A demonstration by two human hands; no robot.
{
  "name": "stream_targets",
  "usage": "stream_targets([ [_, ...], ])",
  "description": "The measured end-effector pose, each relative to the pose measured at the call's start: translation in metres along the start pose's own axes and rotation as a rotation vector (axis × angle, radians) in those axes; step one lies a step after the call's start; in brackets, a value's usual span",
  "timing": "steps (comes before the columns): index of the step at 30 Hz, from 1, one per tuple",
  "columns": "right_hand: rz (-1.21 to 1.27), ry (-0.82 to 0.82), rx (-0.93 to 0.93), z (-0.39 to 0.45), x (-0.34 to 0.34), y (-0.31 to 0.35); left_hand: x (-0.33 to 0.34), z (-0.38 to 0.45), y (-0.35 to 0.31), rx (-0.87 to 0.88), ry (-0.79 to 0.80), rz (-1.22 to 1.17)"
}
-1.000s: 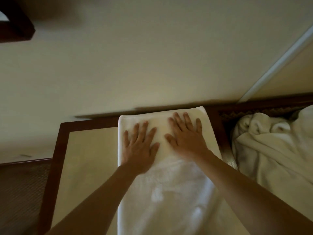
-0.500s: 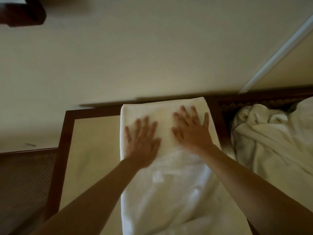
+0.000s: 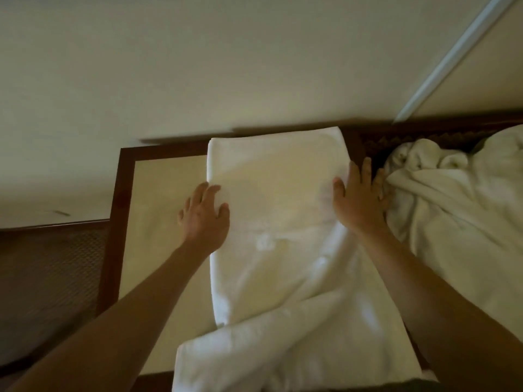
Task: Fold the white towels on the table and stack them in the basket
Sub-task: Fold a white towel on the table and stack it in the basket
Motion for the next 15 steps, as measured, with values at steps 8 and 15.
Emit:
stream_targets([
  [8, 0.291, -0.193, -0.003, -0.212, -0.004, -0.03, -0.031, -0.173, 0.052, -0.052, 0.209, -0.213],
  [15, 0.43, -0.015, 0.001, -0.302, 0.0, -0.025, -0.047, -0.244, 0.076, -0.08, 0.428, 0.029],
])
Point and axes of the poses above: each hand's wrist, its own z-axis towards the middle knuckle, its own x-axis out of the palm, y = z × x, the point moved 4 cm from there along z, towards the middle knuckle, and after that the axes turned 8 degrees about -y, right-handed, at the moved point
